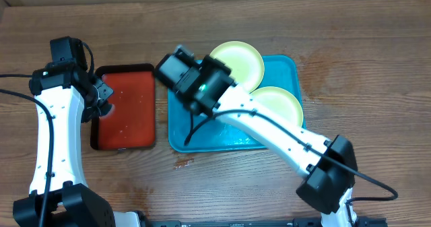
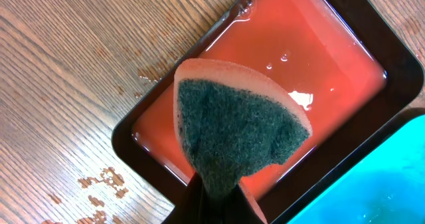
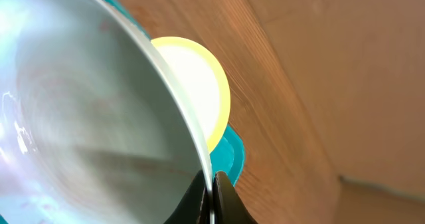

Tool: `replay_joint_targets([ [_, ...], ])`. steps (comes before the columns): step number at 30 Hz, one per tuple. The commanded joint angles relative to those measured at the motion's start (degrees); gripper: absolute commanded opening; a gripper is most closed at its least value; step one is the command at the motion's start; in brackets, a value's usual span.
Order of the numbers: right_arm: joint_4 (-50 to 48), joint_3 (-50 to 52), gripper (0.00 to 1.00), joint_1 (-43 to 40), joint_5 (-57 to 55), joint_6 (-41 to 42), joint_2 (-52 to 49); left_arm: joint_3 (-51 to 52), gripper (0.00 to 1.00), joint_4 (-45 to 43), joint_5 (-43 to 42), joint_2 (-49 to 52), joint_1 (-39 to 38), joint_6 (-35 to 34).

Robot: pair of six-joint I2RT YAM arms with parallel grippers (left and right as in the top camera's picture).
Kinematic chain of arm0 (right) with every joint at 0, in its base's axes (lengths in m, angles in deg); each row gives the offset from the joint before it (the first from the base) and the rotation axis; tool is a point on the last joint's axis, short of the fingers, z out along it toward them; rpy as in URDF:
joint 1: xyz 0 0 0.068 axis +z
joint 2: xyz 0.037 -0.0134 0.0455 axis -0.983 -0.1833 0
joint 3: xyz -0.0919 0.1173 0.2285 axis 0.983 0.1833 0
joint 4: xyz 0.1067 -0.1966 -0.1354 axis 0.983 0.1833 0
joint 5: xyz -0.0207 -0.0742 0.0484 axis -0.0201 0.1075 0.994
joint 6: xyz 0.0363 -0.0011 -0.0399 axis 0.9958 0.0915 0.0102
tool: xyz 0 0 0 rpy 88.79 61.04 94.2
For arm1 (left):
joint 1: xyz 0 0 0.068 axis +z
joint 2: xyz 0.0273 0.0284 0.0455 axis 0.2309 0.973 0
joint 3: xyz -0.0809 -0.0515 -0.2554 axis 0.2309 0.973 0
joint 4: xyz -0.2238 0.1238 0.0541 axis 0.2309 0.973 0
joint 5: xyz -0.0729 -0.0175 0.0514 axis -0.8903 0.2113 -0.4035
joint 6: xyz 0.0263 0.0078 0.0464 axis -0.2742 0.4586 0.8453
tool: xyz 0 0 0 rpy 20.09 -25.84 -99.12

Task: Clean dirty plates on tray and stack at the side
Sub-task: 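Lift the white plate with the right gripper and place it right of the tray, then grasp the rim of the top yellow plate with the right gripper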

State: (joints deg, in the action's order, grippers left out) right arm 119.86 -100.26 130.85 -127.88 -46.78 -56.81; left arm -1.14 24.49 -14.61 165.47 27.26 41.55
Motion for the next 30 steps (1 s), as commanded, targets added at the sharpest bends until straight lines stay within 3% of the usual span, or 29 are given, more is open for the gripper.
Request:
replay_joint_targets([
  [1,-1.4,-1.8,0.04,-5.7,6.0,6.3,1.4,-0.7,0.04,-0.1,-0.5,-0.4,0.2,0.5],
  [3,-0.6,-3.3,0.04,-17.0,28.0,6.3,1.9,-0.7,0.04,-0.1,-0.5,-0.4,0.2,0.5],
  [5,0.5,-3.3,0.04,-23.7,40.5,6.2,1.7,-0.7,0.04,-0.1,-0.5,-0.4,0.2,0.5],
  [9,2.6,-1.0,0.04,-37.9,55.0,6.3,0.3,-0.7,0.04,-0.1,-0.5,-0.4,0.2,0.5],
  [18,1.0,5.0,0.04,-62.5,60.1,6.3,-4.4,-0.7,0.04,-0.1,-0.5,-0.4,0.2,0.5],
  [30,-13.9,20.0,0.04,-76.0,60.1,11.7,-5.0,-0.7,0.04,-0.1,-0.5,-0.4,0.2,0.5],
])
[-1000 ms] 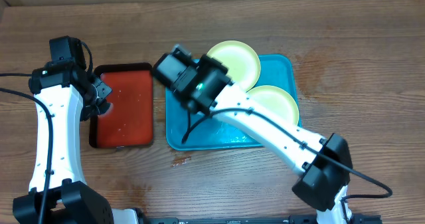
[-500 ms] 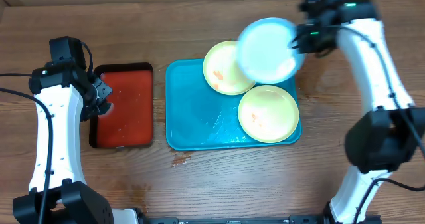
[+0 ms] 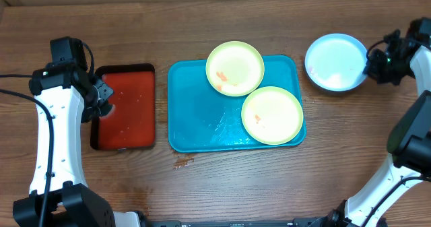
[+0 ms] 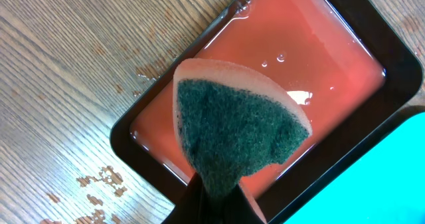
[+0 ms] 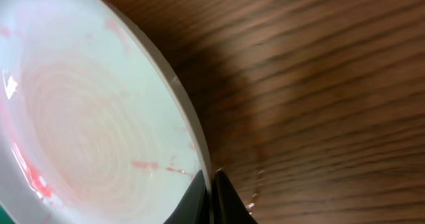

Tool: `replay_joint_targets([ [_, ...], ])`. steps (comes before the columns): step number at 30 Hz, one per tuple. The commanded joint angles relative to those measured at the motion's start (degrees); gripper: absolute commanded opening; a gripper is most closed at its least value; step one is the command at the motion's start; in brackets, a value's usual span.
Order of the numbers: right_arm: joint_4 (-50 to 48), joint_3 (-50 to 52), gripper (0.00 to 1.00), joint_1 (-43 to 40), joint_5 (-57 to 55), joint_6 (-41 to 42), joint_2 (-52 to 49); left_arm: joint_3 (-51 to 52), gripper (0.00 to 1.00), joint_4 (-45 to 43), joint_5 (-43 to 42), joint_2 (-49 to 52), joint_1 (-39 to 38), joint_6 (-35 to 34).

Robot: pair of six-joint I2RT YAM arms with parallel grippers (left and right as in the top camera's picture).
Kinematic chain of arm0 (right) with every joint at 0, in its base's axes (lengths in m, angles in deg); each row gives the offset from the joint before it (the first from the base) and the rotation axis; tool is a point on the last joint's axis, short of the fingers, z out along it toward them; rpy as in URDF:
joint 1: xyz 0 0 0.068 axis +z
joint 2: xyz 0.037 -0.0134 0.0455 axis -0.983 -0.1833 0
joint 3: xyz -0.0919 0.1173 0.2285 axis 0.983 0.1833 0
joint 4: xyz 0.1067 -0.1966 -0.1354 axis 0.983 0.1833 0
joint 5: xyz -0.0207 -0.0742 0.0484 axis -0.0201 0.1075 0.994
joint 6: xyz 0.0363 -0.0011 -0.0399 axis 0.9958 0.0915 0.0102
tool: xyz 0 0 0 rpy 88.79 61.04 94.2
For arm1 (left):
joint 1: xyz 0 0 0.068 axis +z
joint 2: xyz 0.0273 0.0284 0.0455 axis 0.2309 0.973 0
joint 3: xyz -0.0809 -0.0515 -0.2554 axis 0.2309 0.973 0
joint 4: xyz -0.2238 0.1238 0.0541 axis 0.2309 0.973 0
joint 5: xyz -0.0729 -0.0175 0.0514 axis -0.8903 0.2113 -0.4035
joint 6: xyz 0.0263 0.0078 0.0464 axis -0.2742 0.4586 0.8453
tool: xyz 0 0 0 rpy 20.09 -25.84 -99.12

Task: Clean dirty plates on tray and stack at the side
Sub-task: 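Grasp the rim of the top yellow plate with the right gripper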

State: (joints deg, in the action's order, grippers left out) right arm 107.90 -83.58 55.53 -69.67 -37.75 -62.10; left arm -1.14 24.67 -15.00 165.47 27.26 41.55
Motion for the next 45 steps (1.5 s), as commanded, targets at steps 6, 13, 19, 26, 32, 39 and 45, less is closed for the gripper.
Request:
replay_joint_targets([
  [6,-3.5,6.4,0.24,-0.5,1.9,2.6,0.3,-0.7,0.04,-0.5,-0.1,-0.4,0.2,0.5],
  [13,2.4,-2.3,0.6,0.1,15.3,2.6,4.7,-0.7,0.04,-0.5,-0.1,-0.4,0.2,0.5],
  [19,-4.0,-6.2,0.67,7.5,26.6,-0.4,8.1,-0.7,0.04,-1.1,-0.1,-0.4,0.2,0.5],
  [26,-11.4,-5.5,0.8,24.3,8.2,-8.7,3.7,-0.6,0.04,-1.1,-0.1,-0.4,0.2,0.5],
  [32,-14.7,-5.5,0.8,34.8,-7.5,-11.2,-2.8,0.8,0.04,-1.1,-0.1,-0.4,0.2,0.5],
  [39,-17.9,-5.5,0.79,38.9,-10.4,-11.4,-7.6,3.0,0.04,-2.0,-0.1,-0.3,0.2,0.5],
  [45,-18.2,-5.5,0.61,39.1,-10.3,-11.4,-8.9,3.0,0.04,-2.7,-0.1,-0.2,0.2,0.5],
])
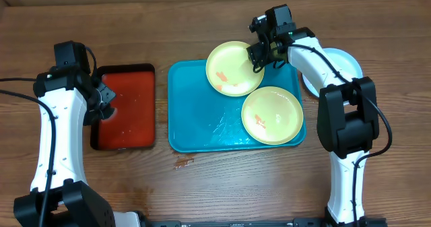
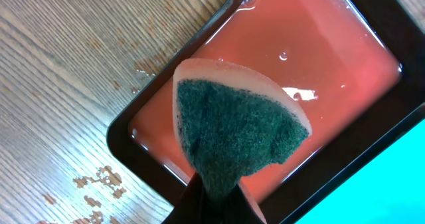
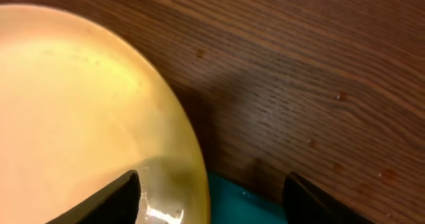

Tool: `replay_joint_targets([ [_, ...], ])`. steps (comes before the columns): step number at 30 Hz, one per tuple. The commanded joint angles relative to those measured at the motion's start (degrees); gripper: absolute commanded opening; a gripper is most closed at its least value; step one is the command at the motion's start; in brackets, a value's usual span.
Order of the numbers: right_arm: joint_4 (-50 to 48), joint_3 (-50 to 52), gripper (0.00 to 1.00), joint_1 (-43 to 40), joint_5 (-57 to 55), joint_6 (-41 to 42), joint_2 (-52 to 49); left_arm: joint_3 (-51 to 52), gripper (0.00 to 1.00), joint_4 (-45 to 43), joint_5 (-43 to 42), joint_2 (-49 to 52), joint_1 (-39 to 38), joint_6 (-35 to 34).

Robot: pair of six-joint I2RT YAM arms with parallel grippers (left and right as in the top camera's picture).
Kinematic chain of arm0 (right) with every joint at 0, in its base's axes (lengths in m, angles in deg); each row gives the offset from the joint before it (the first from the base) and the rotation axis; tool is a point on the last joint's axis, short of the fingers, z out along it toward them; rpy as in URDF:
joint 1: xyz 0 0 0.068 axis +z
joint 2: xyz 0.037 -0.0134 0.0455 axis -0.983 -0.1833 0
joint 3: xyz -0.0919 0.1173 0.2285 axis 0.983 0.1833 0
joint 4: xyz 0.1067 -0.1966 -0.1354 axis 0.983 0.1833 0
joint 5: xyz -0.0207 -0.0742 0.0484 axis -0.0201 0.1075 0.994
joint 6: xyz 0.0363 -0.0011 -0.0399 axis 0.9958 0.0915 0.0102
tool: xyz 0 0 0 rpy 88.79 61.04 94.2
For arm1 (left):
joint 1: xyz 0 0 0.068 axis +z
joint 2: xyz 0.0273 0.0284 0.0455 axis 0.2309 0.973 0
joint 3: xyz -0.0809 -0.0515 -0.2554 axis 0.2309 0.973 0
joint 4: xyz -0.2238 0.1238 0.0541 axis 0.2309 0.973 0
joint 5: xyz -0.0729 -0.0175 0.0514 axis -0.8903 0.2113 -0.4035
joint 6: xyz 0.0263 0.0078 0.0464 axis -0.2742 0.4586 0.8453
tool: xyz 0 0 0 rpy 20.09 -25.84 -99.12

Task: Clean dirty plates on tray and stack at the side
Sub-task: 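Grasp the rim of the top yellow plate with the right gripper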

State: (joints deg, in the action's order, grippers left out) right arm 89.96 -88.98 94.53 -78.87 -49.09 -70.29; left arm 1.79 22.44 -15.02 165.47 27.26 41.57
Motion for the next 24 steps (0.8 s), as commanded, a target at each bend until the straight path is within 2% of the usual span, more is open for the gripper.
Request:
replay_joint_targets([
  [1,-0.1,-0.1,0.5,0.1,-0.8,-0.1,-0.8,0.1,0.04,-0.6,-0.1,-0.2,0.2,0.5],
  [2,0.0,-0.1,0.41,0.1,-0.3,-0.1,-0.9,0.1,0.04,-0.7,-0.1,-0.2,0.2,0.5],
  [4,0.2,-0.1,0.32,0.2,1.2,0.0,-0.9,0.1,0.04,-0.9,-0.1,-0.2,0.2,0.5],
  [15,1.2,0.0,0.3,1.4,2.1,0.3,-1.0,0.1,0.04,-1.2,-0.1,-0.2,0.2,0.5],
  [22,3.0,-0.1,0.06,1.4,1.9,0.6,-1.4,0.1,0.04,-1.5,-3.2,-0.2,0.2,0.5],
  [24,4.2,-0.3,0.04,1.9,2.0,0.6,-1.3,0.1,0.04,-1.6,-4.4,-0.2,0.0,1.0],
])
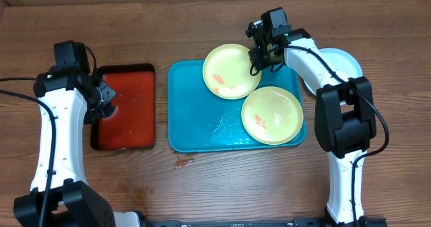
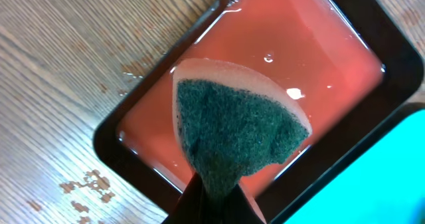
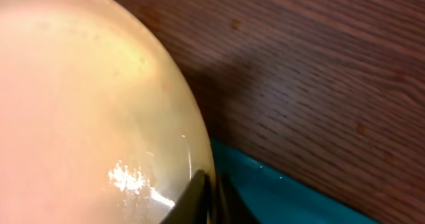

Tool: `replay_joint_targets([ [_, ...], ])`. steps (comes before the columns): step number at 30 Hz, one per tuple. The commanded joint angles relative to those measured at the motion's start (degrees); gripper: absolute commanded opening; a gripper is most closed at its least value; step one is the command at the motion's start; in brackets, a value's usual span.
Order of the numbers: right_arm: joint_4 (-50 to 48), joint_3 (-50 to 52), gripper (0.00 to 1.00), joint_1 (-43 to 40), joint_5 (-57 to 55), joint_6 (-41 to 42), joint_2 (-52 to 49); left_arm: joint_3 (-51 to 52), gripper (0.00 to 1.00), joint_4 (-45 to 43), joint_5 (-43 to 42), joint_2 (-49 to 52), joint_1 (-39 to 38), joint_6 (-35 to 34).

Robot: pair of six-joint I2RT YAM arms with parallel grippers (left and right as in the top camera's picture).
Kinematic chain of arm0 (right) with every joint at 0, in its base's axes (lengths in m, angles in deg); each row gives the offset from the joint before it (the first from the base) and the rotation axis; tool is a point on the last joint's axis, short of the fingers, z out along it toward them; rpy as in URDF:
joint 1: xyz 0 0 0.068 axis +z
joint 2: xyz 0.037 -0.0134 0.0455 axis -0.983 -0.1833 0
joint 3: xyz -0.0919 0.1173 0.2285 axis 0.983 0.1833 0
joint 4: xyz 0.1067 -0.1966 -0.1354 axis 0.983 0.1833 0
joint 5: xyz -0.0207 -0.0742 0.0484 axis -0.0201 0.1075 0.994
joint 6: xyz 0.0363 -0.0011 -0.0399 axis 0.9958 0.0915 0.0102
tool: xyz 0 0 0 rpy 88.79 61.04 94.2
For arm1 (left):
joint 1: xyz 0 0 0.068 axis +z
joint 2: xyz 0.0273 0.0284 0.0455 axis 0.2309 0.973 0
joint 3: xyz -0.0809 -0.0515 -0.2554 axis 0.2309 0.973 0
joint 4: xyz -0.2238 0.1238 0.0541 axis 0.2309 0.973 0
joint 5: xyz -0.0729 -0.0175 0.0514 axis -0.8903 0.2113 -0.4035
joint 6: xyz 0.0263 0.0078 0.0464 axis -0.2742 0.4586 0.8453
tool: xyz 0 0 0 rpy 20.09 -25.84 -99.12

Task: Clean dirty plates on tray and stack at the side
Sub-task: 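Grasp the rim of the top yellow plate with the right gripper, then scrub the yellow plate with the sponge in the left gripper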

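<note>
Two yellow-green plates with orange smears lie on the blue tray (image 1: pixel 195 119): the far plate (image 1: pixel 229 71) overhangs the tray's back edge, the near plate (image 1: pixel 272 115) sits at the tray's right. My right gripper (image 1: pixel 258 60) is shut on the far plate's right rim; the wrist view shows this rim (image 3: pixel 192 151) pinched between the jaws. A pale blue-white plate (image 1: pixel 340 62) rests on the table right of the tray. My left gripper (image 1: pixel 102 103) is shut on a green-and-pink sponge (image 2: pixel 236 134) above the red basin (image 1: pixel 128 112).
The black-rimmed red basin (image 2: pixel 319 58) holds shallow liquid and stands left of the blue tray. Wet spots and crumbs (image 1: pixel 183 163) mark the wood in front of the tray. The table's back edge runs along the top.
My right gripper, open beside the far yellow plate's rim, is now shut on that rim, and the plate has shifted slightly left. The left gripper with the sponge moved a little over the basin.
First my right gripper held the pale plate over the blue tray. Then it was at the table's right with that plate. Later the plate lay there alone and the gripper stood open at the far yellow plate, now gripped. The left gripper kept the sponge over the basin.
</note>
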State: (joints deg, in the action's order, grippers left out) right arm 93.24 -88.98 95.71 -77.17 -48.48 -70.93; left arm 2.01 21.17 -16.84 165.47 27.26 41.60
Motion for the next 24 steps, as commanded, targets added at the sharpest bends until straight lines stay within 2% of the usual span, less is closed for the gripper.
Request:
replay_joint_targets([
  [1,1.8,-0.5,0.04,1.1,0.3,0.0,-0.6,-0.1,0.04,-0.6,-4.0,-0.2,-0.1,2.5],
  [5,7.3,-2.6,0.04,3.4,0.5,2.6,-0.2,-0.1,0.04,-2.0,-11.2,-0.2,-0.7,8.9],
  [9,12.6,-5.6,0.04,6.6,4.4,5.7,0.0,-0.1,0.04,-3.3,-17.4,-0.2,-2.5,12.0],
  [18,13.4,-4.0,0.04,10.7,5.3,13.7,-0.2,-0.1,0.04,-6.2,-19.2,0.0,-10.6,11.7],
  [24,9.7,-0.9,0.17,11.0,5.2,12.8,-1.3,-0.1,0.04,-8.0,-19.2,2.8,-16.8,8.3],
])
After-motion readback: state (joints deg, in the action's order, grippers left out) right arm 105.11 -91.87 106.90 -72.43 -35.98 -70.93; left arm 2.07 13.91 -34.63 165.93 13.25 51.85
